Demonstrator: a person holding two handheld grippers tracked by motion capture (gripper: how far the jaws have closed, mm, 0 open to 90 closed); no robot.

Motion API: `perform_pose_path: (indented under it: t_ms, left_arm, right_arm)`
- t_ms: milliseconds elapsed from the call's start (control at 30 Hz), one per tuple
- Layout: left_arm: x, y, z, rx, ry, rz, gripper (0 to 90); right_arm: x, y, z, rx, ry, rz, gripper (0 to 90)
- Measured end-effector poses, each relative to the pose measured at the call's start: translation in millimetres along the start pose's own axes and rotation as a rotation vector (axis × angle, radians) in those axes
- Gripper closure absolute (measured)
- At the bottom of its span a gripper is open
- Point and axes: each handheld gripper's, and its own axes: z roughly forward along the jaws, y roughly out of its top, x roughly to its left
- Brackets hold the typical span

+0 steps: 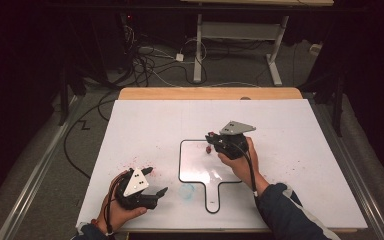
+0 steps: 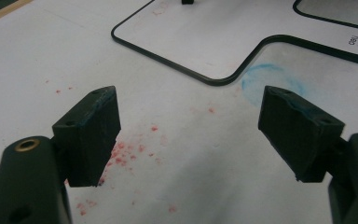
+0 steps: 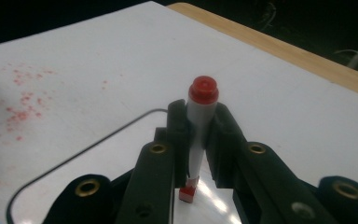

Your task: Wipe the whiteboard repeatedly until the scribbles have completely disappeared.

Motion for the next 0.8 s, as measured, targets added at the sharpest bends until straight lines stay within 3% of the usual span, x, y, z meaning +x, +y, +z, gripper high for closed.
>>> perform_pose_path:
  t_ms: [100,200,467,633,800]
  left_arm:
    - [-0.4,0.4,0.3,0.0,0.0,0.001,19.9]
    - [-0.6,0.9,0.8,0.003,0.0,0.003,19.9]
    - [-0.8,1.8,2.5,0.004,-0.006,0.005,19.9]
    - [0.7,1.1,1.9,0.0,-0.007,-0.001,19.9]
    - [0.8,0.9,0.3,-0.004,-0.006,0.003,19.9]
  right_arm:
    - [-9.0,-1.3,-7.7,0.027,-0.056,0.003,81.4]
    - [-16.4,-3.3,-13.6,0.04,-0.071,0.028,81.4]
    - [-11.7,-4.9,-8.4,0.0,0.003,0.07,81.4]
    - [-12.2,-4.0,4.5,-0.04,0.041,0.151,81.4]
    - [-4.0,3.8,17.7,-0.041,0.024,0.11,81.4]
